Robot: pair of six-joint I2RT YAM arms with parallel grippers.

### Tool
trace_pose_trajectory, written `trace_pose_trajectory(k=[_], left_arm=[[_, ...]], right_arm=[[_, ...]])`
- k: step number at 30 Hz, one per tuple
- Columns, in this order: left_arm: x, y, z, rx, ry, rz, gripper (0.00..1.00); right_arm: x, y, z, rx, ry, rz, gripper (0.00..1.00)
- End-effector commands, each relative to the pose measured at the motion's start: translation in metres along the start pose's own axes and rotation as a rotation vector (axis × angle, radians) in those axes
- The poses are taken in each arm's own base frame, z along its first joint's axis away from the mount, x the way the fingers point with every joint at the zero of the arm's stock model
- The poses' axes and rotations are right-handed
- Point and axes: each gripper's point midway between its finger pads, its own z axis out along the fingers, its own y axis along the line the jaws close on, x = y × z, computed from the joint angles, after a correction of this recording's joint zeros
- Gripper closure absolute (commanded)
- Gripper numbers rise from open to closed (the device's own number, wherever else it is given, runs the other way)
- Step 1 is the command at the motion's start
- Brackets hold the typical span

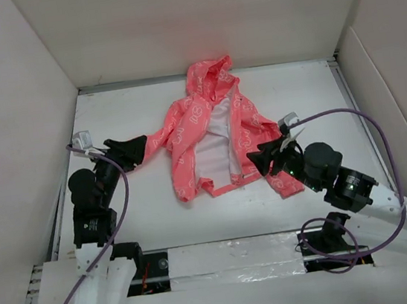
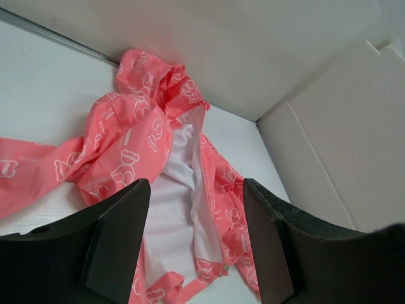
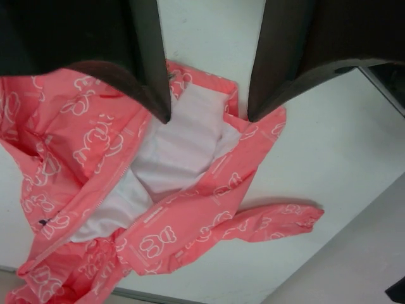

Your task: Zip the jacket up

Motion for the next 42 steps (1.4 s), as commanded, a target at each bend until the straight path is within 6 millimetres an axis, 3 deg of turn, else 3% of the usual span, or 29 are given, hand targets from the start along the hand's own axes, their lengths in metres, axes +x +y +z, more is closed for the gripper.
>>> trace_pose_trajectory(k=[1,2,3,4,7,8,10,11,12,13,16,19,20,21,22,24,27,28,30,31,32,33,36,39,40,41,42], left_arm=[[-0.011,-0.009,0.000,0.017,-0.015,0.041,0.43],[-0.010,-0.009,0.001,0.021,-0.009,0.039,0.45],[-0.009,-0.009,0.003,0.025,-0.004,0.037,0.49],[-0.008,-0.012,0.006,0.048,0.000,0.031,0.55],[-0.008,-0.016,0.010,0.080,0.007,0.025,0.67],[-0.007,-0.017,0.010,0.087,0.010,0.024,0.78],[-0.012,-0.019,0.014,0.093,-0.008,0.021,0.93],[-0.014,-0.020,0.018,0.094,-0.013,0.013,0.97],[-0.012,-0.015,0.025,0.082,-0.001,-0.006,0.98],[-0.019,-0.023,0.030,0.120,-0.024,-0.029,1.00],[-0.011,-0.034,0.050,0.137,-0.008,-0.016,1.00],[0.020,-0.048,0.083,-0.038,0.036,0.056,1.00],[0.016,-0.038,0.088,-0.144,-0.022,0.071,1.00],[0.019,-0.048,0.085,-0.142,-0.029,0.074,1.00],[0.014,-0.044,0.082,-0.150,-0.064,0.083,1.00],[0.011,-0.041,0.074,-0.142,-0.091,0.098,0.95],[0.055,0.004,0.069,-0.313,-0.011,0.184,0.99],[0.083,0.003,0.062,-0.318,0.046,0.213,0.99],[0.094,0.012,0.054,-0.428,0.010,0.275,0.99],[0.110,0.005,0.044,-0.434,0.032,0.288,0.98],[0.101,0.014,0.036,-0.502,-0.027,0.302,0.95],[0.097,0.017,0.030,-0.509,-0.040,0.277,0.93],[0.118,0.055,0.011,-0.477,0.022,0.219,0.84],[0.128,0.077,0.004,-0.416,0.107,0.124,0.80],[0.140,0.091,-0.003,-0.425,0.148,0.119,0.79],[0.148,0.089,-0.005,-0.388,0.191,0.098,0.79],[0.144,0.089,-0.007,-0.375,0.180,0.076,0.79]], right_arm=[[-0.009,0.024,0.007,-0.117,-0.057,0.046,0.54],[-0.012,0.030,0.010,-0.136,-0.069,0.075,0.66],[-0.013,0.034,0.014,-0.149,-0.064,0.084,0.87],[-0.006,0.041,0.023,-0.167,-0.030,0.082,1.00],[0.013,0.058,0.036,-0.199,0.030,0.066,1.00],[0.026,0.060,0.045,-0.184,0.068,0.052,1.00],[0.034,0.067,0.051,-0.177,0.085,0.045,1.00],[0.044,0.067,0.057,-0.156,0.108,0.045,1.00],[0.049,0.071,0.058,-0.162,0.122,0.044,1.00],[0.051,0.072,0.062,-0.161,0.121,0.050,1.00],[0.070,0.079,0.069,-0.159,0.146,0.066,1.00],[0.079,0.077,0.074,-0.136,0.176,0.068,1.00],[0.080,0.076,0.075,-0.129,0.177,0.072,1.00],[0.078,0.076,0.076,-0.126,0.176,0.070,1.00],[0.084,0.078,0.075,-0.128,0.197,0.061,1.00],[0.091,0.078,0.079,-0.120,0.204,0.078,0.91],[0.114,0.081,0.087,-0.115,0.260,0.096,0.75],[0.116,0.085,0.091,-0.128,0.260,0.105,0.72],[0.135,0.094,0.097,-0.156,0.306,0.132,0.64],[0.136,0.099,0.100,-0.178,0.298,0.148,0.62],[0.150,0.108,0.101,-0.207,0.337,0.162,0.60],[0.151,0.117,0.103,-0.232,0.333,0.178,0.60],[0.164,0.140,0.105,-0.279,0.360,0.218,0.55],[0.175,0.154,0.110,-0.281,0.361,0.262,0.52],[0.177,0.156,0.112,-0.281,0.361,0.276,0.52],[0.180,0.157,0.114,-0.278,0.363,0.296,0.52],[0.183,0.158,0.119,-0.274,0.351,0.315,0.52]])
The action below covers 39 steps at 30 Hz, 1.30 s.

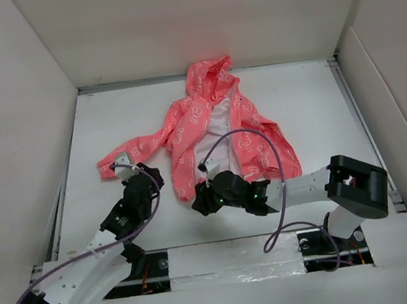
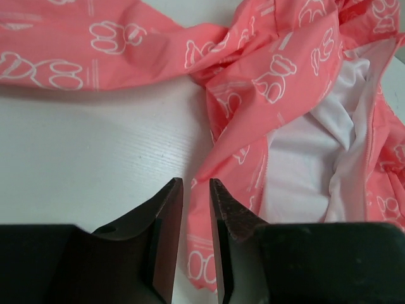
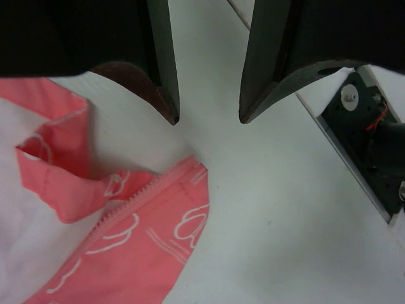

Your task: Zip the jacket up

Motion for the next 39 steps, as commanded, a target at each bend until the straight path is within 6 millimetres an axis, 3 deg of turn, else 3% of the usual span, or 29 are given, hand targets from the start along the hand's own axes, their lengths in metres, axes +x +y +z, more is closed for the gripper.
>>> trace_pose_trajectory(k=[1,5,12,22,26,39], left_arm=[[0.018,-0.015,-0.010,0.151,0.108,-0.062,0.78],[0.023,-0.024,-0.017,0.221,0.144,-0.078,0.76],[0.036,-0.031,-0.021,0.283,0.197,-0.068,0.75],[0.027,-0.036,-0.023,0.302,0.169,-0.070,0.74],[0.027,-0.037,-0.023,0.303,0.178,-0.067,0.74],[0.026,-0.038,-0.022,0.300,0.171,-0.059,0.74]], right_arm=[[-0.040,0.032,0.011,-0.101,-0.153,0.122,0.52],[-0.048,0.027,0.015,-0.074,-0.215,0.219,0.44],[-0.060,0.012,0.023,-0.042,-0.249,0.289,0.43],[-0.041,0.000,0.022,-0.006,-0.206,0.348,0.48],[-0.027,0.012,0.030,-0.084,-0.151,0.382,0.50],[-0.019,-0.005,0.026,-0.021,-0.171,0.407,0.50]])
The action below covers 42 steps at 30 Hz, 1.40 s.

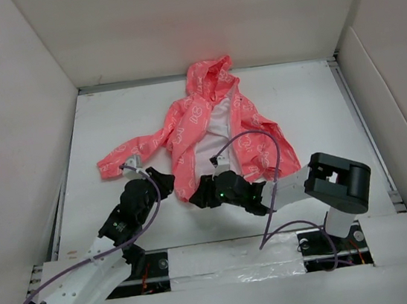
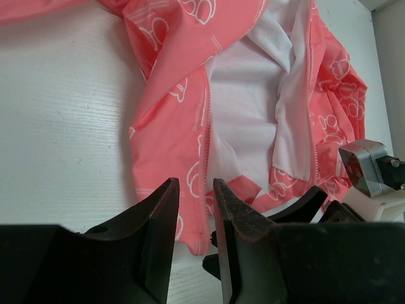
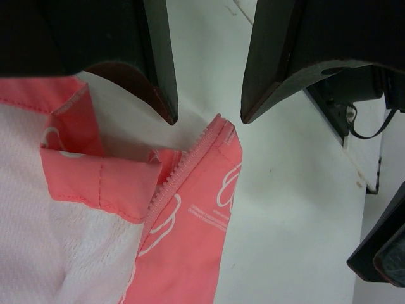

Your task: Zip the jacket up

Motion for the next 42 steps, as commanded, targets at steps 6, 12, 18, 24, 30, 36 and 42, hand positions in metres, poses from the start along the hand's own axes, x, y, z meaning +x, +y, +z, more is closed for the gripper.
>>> trace_pose_trajectory(k=[6,12,18,24,30,36,42], left_arm=[[-0.013,-0.014,0.001,0.052,-0.034,0.001,0.74],[-0.010,-0.012,0.001,0.046,-0.026,0.006,0.74],[-0.011,-0.014,0.002,0.050,-0.024,0.007,0.74],[-0.012,-0.016,0.001,0.057,-0.026,0.008,0.74],[-0.012,-0.017,0.000,0.064,-0.027,0.006,0.74],[-0.012,-0.018,0.000,0.069,-0.023,0.007,0.74],[-0.010,-0.030,0.000,0.123,0.002,0.010,0.72]], right_arm=[[-0.020,0.027,0.006,-0.102,-0.077,0.011,0.55],[-0.031,0.042,0.008,-0.139,-0.105,-0.017,0.58],[-0.030,0.033,0.014,-0.122,-0.083,-0.011,0.57],[-0.022,0.023,0.014,-0.095,-0.064,0.011,0.53],[-0.026,0.027,0.014,-0.123,-0.089,0.017,0.65],[-0.057,0.037,-0.002,-0.132,-0.210,-0.037,0.86],[-0.081,0.039,-0.011,-0.102,-0.282,-0.111,1.00]])
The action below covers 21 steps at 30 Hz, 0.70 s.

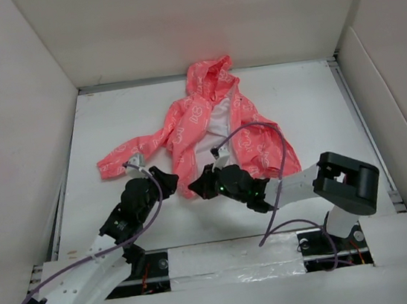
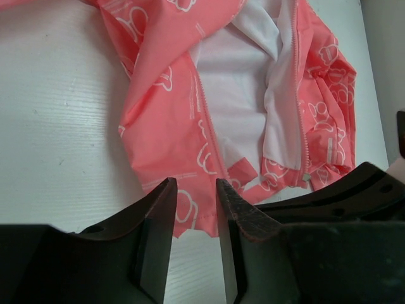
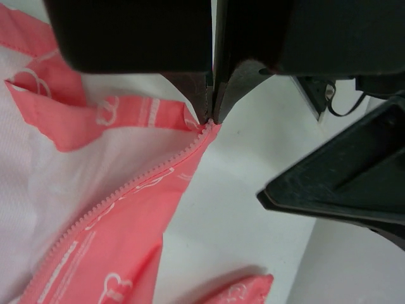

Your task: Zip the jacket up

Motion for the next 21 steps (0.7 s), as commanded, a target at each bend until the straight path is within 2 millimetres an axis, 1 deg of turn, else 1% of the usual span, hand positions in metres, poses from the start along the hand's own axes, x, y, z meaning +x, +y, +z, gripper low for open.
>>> trace_pose_trajectory(k=[1,2,3,4,5,6,7,8,9,10,11,12,13,14,15,16,17,18,19,20,21], left_arm=[[-0.018,-0.026,0.000,0.096,-0.036,0.006,0.71],[-0.016,-0.033,-0.002,0.133,-0.020,0.010,0.67],[-0.016,-0.039,-0.003,0.161,-0.017,0.018,0.65],[-0.021,-0.045,-0.004,0.189,-0.033,0.024,0.63],[-0.018,-0.054,-0.007,0.238,-0.014,0.029,0.61],[-0.023,-0.059,-0.010,0.263,-0.033,0.028,0.61],[-0.029,-0.065,-0.013,0.288,-0.057,0.021,0.60],[-0.032,-0.067,-0.016,0.304,-0.075,0.017,0.60],[-0.041,-0.074,-0.025,0.341,-0.116,0.011,0.60],[-0.049,-0.079,-0.029,0.368,-0.151,0.006,0.59],[-0.051,-0.081,-0.033,0.388,-0.171,0.004,0.56],[-0.057,-0.086,-0.040,0.422,-0.200,0.005,0.55],[-0.062,-0.092,-0.044,0.452,-0.227,0.008,0.54],[-0.061,-0.096,-0.047,0.481,-0.225,0.015,0.51],[-0.063,-0.103,-0.050,0.520,-0.233,0.029,0.49],[-0.064,-0.105,-0.050,0.526,-0.241,0.034,0.49],[-0.064,-0.107,-0.049,0.540,-0.239,0.044,0.48],[-0.059,-0.109,-0.045,0.548,-0.213,0.058,0.48],[-0.061,-0.113,-0.046,0.567,-0.225,0.070,0.48],[-0.059,-0.114,-0.044,0.575,-0.215,0.075,0.49],[-0.055,-0.114,-0.039,0.573,-0.202,0.080,0.50]], right_arm=[[-0.047,0.012,-0.002,-0.029,-0.145,-0.047,1.00],[-0.049,0.020,-0.003,-0.074,-0.130,-0.059,1.00],[-0.052,0.023,-0.005,-0.102,-0.117,-0.070,1.00],[-0.064,0.032,-0.008,-0.141,-0.130,-0.071,1.00],[-0.078,0.031,-0.009,-0.155,-0.142,-0.066,1.00],[-0.077,0.042,-0.014,-0.236,-0.085,-0.068,1.00],[-0.085,0.046,-0.016,-0.271,-0.072,-0.060,1.00],[-0.107,0.043,-0.018,-0.299,-0.088,-0.048,1.00],[-0.105,0.054,-0.026,-0.391,-0.023,-0.035,1.00],[-0.112,0.057,-0.030,-0.437,-0.011,-0.029,1.00],[-0.120,0.061,-0.035,-0.478,0.002,-0.024,1.00],[-0.126,0.063,-0.043,-0.531,0.043,-0.003,1.00],[-0.130,0.066,-0.047,-0.561,0.048,0.001,1.00],[-0.132,0.069,-0.051,-0.582,0.064,0.010,1.00],[-0.136,0.077,-0.059,-0.617,0.086,0.032,1.00],[-0.139,0.074,-0.060,-0.618,0.087,0.029,1.00],[-0.138,0.077,-0.064,-0.632,0.098,0.037,1.00],[-0.140,0.078,-0.069,-0.645,0.112,0.058,1.00],[-0.141,0.083,-0.072,-0.666,0.111,0.061,1.00],[-0.143,0.081,-0.074,-0.672,0.115,0.072,1.00],[-0.141,0.084,-0.078,-0.688,0.138,0.100,1.00]])
